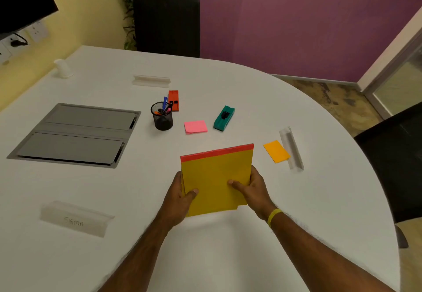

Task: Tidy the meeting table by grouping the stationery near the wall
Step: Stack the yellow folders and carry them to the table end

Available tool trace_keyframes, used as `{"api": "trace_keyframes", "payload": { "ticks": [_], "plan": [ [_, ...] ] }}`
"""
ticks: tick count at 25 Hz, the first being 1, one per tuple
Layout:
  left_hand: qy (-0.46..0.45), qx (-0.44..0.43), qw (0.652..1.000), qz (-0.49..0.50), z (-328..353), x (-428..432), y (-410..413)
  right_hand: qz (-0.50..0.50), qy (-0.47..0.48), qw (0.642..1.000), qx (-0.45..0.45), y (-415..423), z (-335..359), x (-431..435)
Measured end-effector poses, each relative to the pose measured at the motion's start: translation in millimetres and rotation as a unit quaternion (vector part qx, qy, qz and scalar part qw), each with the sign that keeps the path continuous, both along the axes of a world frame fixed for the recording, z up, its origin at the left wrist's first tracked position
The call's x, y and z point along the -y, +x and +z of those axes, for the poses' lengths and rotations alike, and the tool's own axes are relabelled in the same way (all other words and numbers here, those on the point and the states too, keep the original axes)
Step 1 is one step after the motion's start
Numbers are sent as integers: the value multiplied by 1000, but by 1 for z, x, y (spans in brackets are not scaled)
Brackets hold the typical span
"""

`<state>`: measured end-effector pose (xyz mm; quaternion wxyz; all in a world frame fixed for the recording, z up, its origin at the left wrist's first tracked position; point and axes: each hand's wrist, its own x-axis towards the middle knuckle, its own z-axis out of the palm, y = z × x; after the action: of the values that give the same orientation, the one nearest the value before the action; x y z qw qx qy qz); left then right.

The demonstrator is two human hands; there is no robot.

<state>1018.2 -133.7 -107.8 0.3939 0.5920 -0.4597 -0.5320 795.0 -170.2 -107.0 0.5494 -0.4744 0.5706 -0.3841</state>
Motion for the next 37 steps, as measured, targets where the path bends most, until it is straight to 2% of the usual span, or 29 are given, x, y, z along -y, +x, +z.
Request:
{"api": "trace_keyframes", "payload": {
  "ticks": [5, 9, 14, 17, 21, 23, 27, 31, 33, 37],
  "plan": [
    [-52, 13, 996, 69, -13, -16, -10, -55, -28, 998, -11, 5, -24, -30],
    [-22, 16, 997, 77, -19, -27, -16, -46, -10, 998, -30, 8, -41, -47],
    [-24, 11, 997, 73, -17, -30, -16, -43, -15, 998, -41, 7, -25, -55],
    [-20, -28, 997, 66, 3, -35, -12, -27, -8, 999, -30, 0, -2, -65],
    [4, -107, 991, 82, 34, -51, -2, 40, 71, 997, -4, -13, 29, -94],
    [14, -121, 988, 93, 48, -58, 5, 62, 75, 995, 2, -14, 36, -113],
    [19, -64, 991, 119, 74, -105, 11, 77, 60, 993, 61, -5, 46, -156],
    [16, 15, 993, 118, 76, -195, 4, 52, 88, 986, 131, 13, 50, -200],
    [8, 49, 990, 135, 68, -237, 2, 46, 100, 986, 128, 26, 52, -222],
    [-19, 63, 982, 176, 66, -301, 15, 41, 101, 989, 95, 55, 60, -261]
  ]
}}
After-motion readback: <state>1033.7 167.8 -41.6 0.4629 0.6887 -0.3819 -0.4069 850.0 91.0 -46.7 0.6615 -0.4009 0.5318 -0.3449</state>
